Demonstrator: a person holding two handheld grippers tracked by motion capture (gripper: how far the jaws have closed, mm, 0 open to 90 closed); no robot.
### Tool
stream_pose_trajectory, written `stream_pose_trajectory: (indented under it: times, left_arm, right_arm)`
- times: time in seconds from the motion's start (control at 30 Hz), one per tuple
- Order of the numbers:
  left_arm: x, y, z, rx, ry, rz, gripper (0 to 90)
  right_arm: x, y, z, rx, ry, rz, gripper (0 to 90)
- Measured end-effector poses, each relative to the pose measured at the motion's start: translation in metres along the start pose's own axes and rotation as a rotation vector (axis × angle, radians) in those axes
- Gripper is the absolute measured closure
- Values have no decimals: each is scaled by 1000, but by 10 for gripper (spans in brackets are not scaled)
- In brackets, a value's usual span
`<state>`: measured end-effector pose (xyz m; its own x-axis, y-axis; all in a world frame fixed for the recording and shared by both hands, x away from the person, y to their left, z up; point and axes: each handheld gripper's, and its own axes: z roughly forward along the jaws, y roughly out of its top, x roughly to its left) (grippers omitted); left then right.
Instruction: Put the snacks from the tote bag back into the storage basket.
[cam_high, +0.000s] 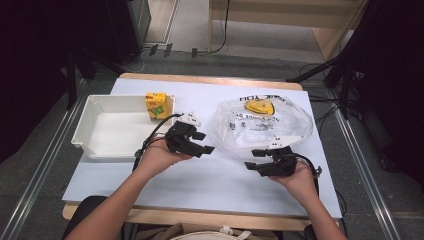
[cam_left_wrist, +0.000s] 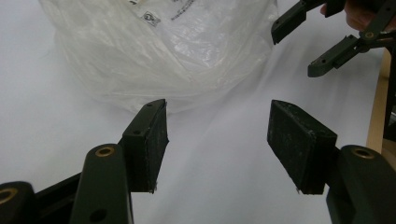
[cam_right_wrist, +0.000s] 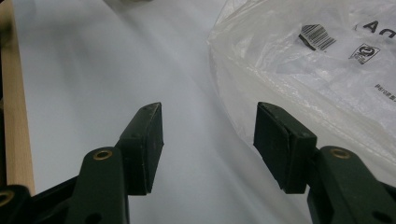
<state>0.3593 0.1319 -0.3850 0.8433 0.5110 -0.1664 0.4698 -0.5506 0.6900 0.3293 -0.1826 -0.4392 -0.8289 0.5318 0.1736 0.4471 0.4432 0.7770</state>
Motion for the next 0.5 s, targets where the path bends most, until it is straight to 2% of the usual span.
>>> stream_pose_trajectory:
  times: [0.27, 0.37, 0.5]
  left_arm:
    - [-11, -5, 13, 6, -11, 21, 384]
    - [-14, -7, 18, 30, -8, 41, 383]
    - [-15, -9, 22, 25, -15, 33, 379]
  right_arm:
    - [0, 0, 1, 2, -2, 0, 430]
    - [0, -1, 1, 5, -3, -1, 427]
    - [1, -1, 1, 6, -2, 1, 420]
